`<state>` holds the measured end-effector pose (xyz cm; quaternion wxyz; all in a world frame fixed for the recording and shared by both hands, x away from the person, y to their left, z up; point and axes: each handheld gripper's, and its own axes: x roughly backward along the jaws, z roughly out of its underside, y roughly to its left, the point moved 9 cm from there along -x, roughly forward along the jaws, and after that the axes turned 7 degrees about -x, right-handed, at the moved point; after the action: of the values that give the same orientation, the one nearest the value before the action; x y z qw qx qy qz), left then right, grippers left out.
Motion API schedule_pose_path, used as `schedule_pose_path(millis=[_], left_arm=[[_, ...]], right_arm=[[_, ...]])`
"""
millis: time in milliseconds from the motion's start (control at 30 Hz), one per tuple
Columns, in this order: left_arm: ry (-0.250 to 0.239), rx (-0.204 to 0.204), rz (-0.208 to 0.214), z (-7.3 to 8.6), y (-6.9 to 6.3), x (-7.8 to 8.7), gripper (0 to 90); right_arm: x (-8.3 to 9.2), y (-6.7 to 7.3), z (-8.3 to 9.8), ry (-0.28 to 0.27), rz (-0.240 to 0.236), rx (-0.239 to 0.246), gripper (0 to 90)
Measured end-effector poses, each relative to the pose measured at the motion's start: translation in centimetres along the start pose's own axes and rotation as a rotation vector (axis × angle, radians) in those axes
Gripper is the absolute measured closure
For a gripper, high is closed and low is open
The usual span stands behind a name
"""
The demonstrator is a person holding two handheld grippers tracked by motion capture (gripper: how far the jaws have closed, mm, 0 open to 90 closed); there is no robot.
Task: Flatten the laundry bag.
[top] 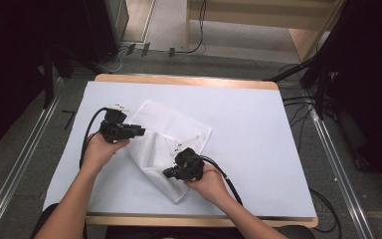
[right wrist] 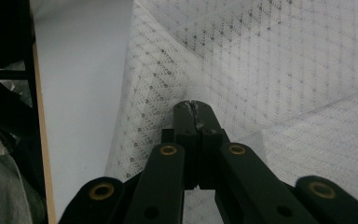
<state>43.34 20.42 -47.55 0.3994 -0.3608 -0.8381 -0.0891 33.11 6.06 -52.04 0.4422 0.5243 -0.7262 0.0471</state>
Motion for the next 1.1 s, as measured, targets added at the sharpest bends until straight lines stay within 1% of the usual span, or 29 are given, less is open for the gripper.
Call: schedule_pose_path(millis=[67,200,400,500,533,633,733,767,800,833,933,1033,1100], left_arm=[[0.002,-0.022,0.005,-0.2,-0.2,-0.4,66.3],[0.018,-0.037,0.013,-0.6,-0.5,-1.3,60.6],[0.039,-0.056,0.020,-1.1,-0.3,-2.6,53.3],[0.044,-0.049,0.030,-1.4,-0.1,-3.4,49.7],[0.048,-0.053,0.033,-1.4,0.0,-3.6,49.1],[0.065,-0.068,0.036,-1.1,0.0,-4.3,48.8],[0.079,-0.067,0.046,-0.9,0.1,-4.7,49.0],[0.080,-0.068,0.041,-0.9,0.1,-4.8,49.3],[0.080,-0.069,0.047,-0.8,0.1,-4.9,49.5],[0.082,-0.071,0.050,-0.7,0.1,-5.0,49.8],[0.087,-0.066,0.057,-0.5,0.3,-5.3,51.4],[0.093,-0.044,0.069,-0.2,0.4,-5.5,53.5],[0.100,-0.046,0.070,0.0,0.4,-5.6,54.8]], right_arm=[[0.5,-0.2,-0.2,-0.017,0.008,-0.001,90.0],[2.1,-1.2,-0.7,-0.057,0.038,-0.017,89.8],[4.0,-3.5,-1.1,-0.101,0.094,-0.052,87.2],[4.6,-4.8,-1.2,-0.111,0.125,-0.063,84.8],[4.8,-5.2,-1.2,-0.115,0.136,-0.073,84.0],[5.3,-6.6,-1.2,-0.132,0.171,-0.094,80.8],[5.7,-8.1,-1.1,-0.133,0.206,-0.116,79.4],[5.9,-8.6,-1.0,-0.133,0.219,-0.121,78.9],[6.0,-9.1,-0.9,-0.132,0.231,-0.138,78.0],[6.2,-9.6,-0.8,-0.136,0.240,-0.145,77.0],[6.8,-10.9,-0.6,-0.139,0.270,-0.166,74.8],[7.3,-12.2,-0.4,-0.143,0.293,-0.194,73.4],[7.7,-13.0,-0.4,-0.150,0.308,-0.206,71.1]])
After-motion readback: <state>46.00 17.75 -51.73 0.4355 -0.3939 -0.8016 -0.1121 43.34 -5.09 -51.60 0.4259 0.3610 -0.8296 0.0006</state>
